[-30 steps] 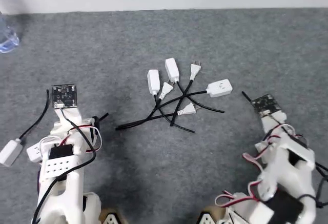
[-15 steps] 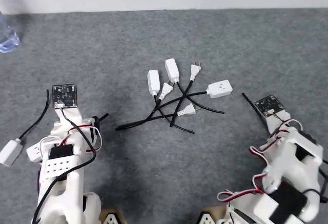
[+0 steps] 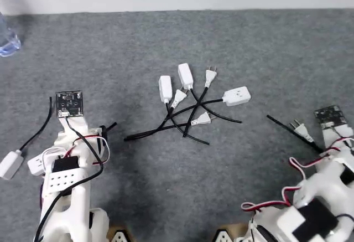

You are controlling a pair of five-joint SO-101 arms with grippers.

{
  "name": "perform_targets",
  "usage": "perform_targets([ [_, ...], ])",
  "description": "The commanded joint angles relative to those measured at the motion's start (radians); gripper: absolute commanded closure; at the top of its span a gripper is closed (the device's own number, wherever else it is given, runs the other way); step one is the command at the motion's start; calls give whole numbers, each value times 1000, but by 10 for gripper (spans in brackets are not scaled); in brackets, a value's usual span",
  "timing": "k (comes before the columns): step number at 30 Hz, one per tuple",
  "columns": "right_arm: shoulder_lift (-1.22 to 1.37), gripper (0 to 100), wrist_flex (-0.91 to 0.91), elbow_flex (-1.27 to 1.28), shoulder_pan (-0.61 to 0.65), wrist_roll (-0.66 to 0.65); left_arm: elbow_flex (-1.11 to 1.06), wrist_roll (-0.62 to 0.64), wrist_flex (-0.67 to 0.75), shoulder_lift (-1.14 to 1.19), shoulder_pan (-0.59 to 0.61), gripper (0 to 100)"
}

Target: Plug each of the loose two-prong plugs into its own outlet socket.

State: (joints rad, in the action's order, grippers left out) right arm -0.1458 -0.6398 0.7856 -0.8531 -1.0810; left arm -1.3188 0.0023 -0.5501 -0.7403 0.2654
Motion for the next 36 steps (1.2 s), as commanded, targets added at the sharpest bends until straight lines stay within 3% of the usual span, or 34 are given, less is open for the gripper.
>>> perform_targets([
  [1,-160,790,-185,-60,67,-5,7,6,23,-20,-5,815],
  [4,-361,790,-401,-57,171,21,7,9,23,-20,-3,815],
  [8,-671,790,-616,-26,395,247,13,9,23,-20,-9,814],
  [11,-866,790,-654,80,631,473,30,11,11,-20,-17,811],
  [15,-1010,790,-572,293,854,660,111,-54,-172,-20,-130,811],
  [24,-1029,790,-257,621,802,753,664,-81,-542,69,-264,811],
  [31,-1029,790,-191,667,797,753,1135,43,-767,555,-347,811],
  [36,-1035,790,-127,710,765,709,1236,101,-763,778,-427,815],
])
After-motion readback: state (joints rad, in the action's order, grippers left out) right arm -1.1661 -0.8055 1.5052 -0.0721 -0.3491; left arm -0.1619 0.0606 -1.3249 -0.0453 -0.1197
